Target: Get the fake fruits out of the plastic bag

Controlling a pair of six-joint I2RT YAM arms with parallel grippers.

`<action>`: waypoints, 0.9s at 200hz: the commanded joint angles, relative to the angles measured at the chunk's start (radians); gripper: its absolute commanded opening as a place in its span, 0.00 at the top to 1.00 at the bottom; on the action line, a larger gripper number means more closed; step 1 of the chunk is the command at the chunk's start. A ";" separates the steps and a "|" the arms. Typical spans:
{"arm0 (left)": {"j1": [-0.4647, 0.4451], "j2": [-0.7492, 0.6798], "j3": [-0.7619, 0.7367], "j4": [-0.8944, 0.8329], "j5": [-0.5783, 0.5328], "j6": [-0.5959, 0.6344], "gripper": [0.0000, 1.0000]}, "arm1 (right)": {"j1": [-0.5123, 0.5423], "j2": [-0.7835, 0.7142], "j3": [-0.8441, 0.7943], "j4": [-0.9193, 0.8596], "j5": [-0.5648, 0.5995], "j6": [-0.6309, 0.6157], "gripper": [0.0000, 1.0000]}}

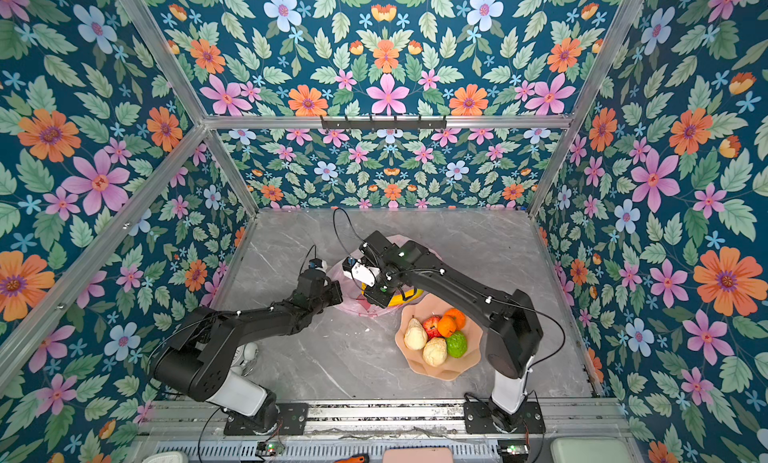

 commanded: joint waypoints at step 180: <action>0.001 0.022 0.012 0.006 -0.004 0.016 1.00 | 0.137 -0.492 -0.475 -0.206 0.144 0.059 0.83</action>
